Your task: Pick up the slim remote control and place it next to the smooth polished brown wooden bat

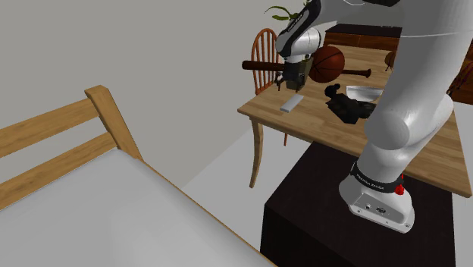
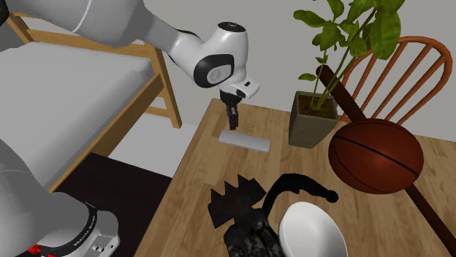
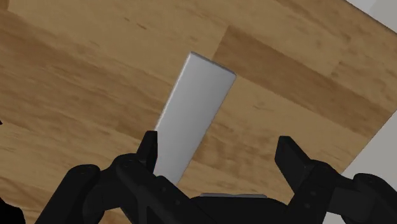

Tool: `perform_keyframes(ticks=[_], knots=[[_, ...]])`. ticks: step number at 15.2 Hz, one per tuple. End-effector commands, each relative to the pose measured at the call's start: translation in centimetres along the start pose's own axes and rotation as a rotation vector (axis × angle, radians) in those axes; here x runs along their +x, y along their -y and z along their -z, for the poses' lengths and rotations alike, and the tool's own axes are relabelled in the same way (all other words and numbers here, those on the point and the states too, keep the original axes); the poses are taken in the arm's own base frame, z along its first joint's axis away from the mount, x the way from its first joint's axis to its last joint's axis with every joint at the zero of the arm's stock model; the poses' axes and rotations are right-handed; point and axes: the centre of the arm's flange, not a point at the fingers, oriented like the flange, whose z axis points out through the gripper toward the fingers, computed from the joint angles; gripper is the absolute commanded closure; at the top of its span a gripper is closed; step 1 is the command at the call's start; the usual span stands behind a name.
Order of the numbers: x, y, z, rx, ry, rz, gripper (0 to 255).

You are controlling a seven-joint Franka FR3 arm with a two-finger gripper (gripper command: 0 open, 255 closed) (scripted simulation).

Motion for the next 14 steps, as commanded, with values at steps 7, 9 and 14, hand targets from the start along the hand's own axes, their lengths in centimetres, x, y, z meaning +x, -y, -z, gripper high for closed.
perform_keyframes(ticks=[7,9,14], knots=[[4.8,-3.6,-6.3,0.001,0.014,-0.209,0],[4.8,-3.6,-7.3,0.001,0.014,-0.209,0],[4.8,-3.6,-9.2,0.001,0.014,-0.209,0]])
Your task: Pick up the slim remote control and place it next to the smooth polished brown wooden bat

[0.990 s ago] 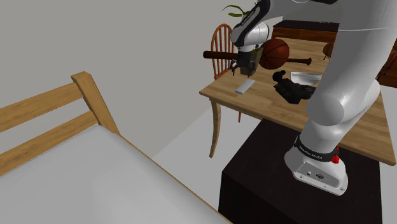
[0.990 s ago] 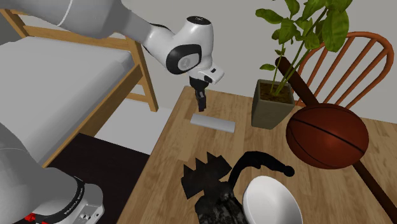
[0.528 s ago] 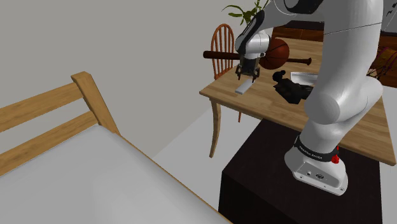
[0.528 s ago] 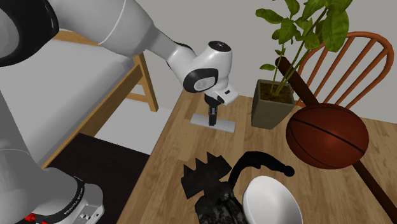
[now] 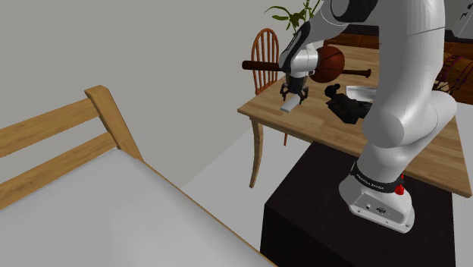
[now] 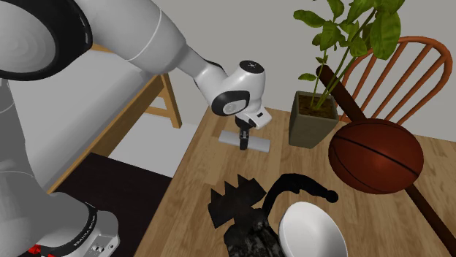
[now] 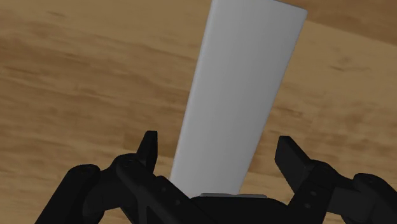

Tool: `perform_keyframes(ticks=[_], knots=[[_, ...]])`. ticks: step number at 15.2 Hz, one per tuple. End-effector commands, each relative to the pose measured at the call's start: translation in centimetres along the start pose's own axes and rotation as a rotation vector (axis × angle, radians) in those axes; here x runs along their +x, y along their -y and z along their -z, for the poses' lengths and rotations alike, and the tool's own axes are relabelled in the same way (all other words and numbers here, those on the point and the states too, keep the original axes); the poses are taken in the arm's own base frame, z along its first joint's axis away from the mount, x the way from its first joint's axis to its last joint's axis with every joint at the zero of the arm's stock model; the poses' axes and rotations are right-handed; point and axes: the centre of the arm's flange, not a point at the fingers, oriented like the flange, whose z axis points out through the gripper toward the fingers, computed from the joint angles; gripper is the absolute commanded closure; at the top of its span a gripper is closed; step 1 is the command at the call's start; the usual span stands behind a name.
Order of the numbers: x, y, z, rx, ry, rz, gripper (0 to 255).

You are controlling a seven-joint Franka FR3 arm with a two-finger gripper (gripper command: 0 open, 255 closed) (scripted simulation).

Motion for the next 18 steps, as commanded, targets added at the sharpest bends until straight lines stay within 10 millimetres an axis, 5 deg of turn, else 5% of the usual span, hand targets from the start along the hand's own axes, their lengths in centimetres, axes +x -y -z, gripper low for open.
perform_keyframes(ticks=[1,6,7,18], knots=[[0.0,0.0,-0.2,0.000,0.000,0.000,0],[0.0,0.0,-0.2,0.000,0.000,0.000,0],[0.0,0.0,-0.2,0.000,0.000,0.000,255],[0.0,0.0,0.8,0.000,0.000,0.000,255]])
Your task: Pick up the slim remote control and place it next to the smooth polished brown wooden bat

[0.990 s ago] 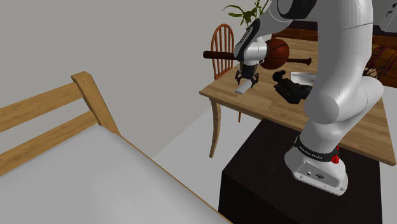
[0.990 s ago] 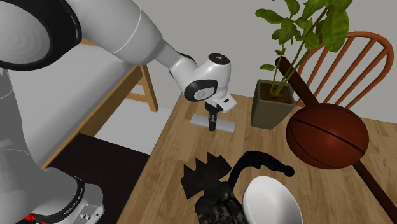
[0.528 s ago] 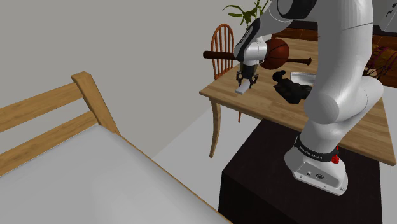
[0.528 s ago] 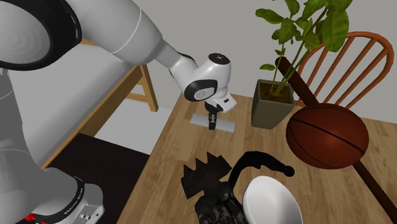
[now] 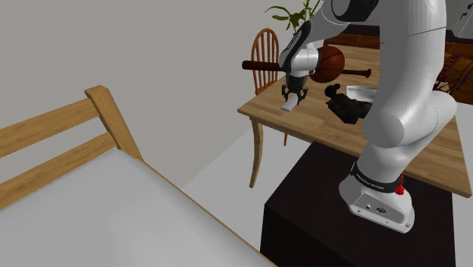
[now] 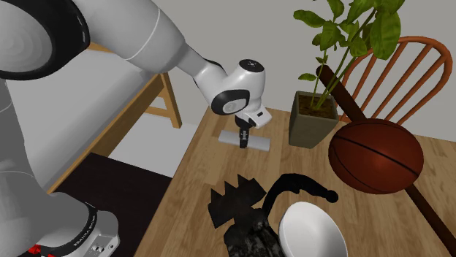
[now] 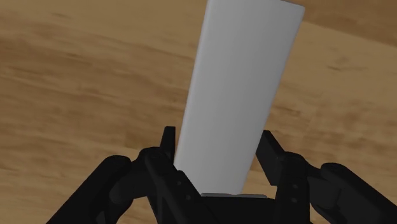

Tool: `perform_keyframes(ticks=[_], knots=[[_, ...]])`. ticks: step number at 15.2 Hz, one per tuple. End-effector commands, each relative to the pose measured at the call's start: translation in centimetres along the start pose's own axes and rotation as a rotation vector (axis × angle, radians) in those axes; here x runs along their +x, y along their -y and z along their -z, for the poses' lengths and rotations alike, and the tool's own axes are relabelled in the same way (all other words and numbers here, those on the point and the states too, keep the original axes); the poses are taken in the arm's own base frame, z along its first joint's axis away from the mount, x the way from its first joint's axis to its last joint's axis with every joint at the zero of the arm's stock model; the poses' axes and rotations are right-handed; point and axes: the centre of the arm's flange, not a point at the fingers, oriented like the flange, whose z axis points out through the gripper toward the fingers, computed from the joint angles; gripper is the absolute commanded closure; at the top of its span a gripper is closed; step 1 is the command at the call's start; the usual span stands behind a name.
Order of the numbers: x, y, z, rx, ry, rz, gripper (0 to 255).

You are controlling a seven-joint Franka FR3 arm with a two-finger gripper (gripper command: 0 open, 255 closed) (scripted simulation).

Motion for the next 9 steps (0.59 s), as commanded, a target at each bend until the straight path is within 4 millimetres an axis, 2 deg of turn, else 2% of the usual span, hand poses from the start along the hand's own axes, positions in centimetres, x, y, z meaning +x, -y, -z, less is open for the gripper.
perform_keyframes(ticks=[1,9], knots=[[0.1,0.1,1.0,0.000,0.000,0.000,255],[0.0,0.1,5.2,0.000,0.000,0.000,255]])
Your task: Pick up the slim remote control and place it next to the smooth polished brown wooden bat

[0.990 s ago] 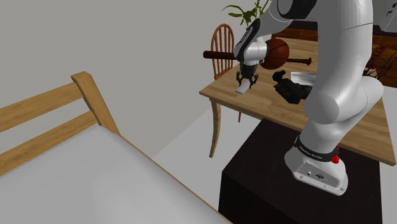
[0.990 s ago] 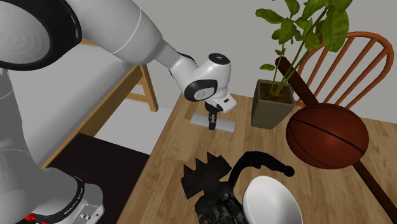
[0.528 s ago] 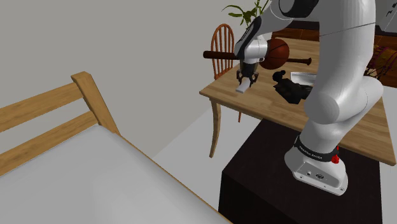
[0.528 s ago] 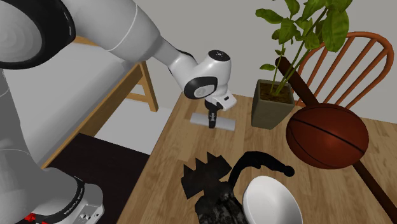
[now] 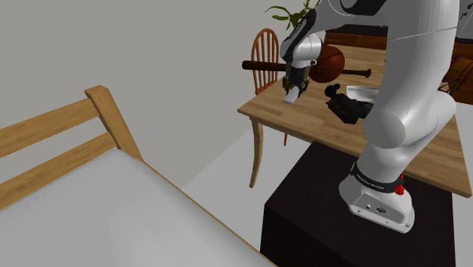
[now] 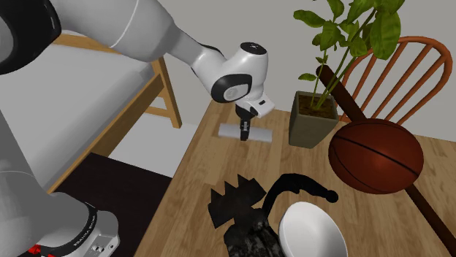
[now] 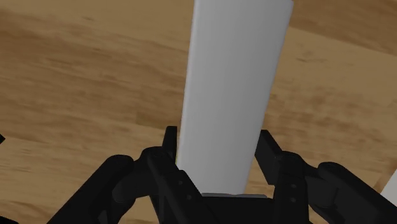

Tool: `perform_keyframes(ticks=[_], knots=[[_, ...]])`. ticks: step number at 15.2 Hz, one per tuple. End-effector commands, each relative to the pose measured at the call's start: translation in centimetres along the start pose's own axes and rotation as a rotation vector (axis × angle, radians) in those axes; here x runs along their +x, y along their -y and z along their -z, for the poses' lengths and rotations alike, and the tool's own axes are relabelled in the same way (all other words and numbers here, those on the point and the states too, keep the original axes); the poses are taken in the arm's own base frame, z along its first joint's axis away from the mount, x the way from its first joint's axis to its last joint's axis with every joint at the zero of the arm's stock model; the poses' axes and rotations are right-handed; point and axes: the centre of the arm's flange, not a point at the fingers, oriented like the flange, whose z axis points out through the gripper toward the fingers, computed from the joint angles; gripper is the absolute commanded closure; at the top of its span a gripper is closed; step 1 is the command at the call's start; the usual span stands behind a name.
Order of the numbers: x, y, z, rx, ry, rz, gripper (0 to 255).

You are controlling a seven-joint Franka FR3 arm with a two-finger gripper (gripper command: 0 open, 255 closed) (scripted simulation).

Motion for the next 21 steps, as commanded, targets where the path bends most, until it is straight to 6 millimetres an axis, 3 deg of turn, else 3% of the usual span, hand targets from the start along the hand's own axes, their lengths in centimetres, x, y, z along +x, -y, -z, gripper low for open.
perform_keyframes(ticks=[1,17,21], knots=[[0.1,-0.1,1.0,0.000,0.000,0.000,255],[0.0,0.0,9.3,0.000,0.000,0.000,255],[0.9,5.2,9.3,0.000,0.000,0.000,255]])
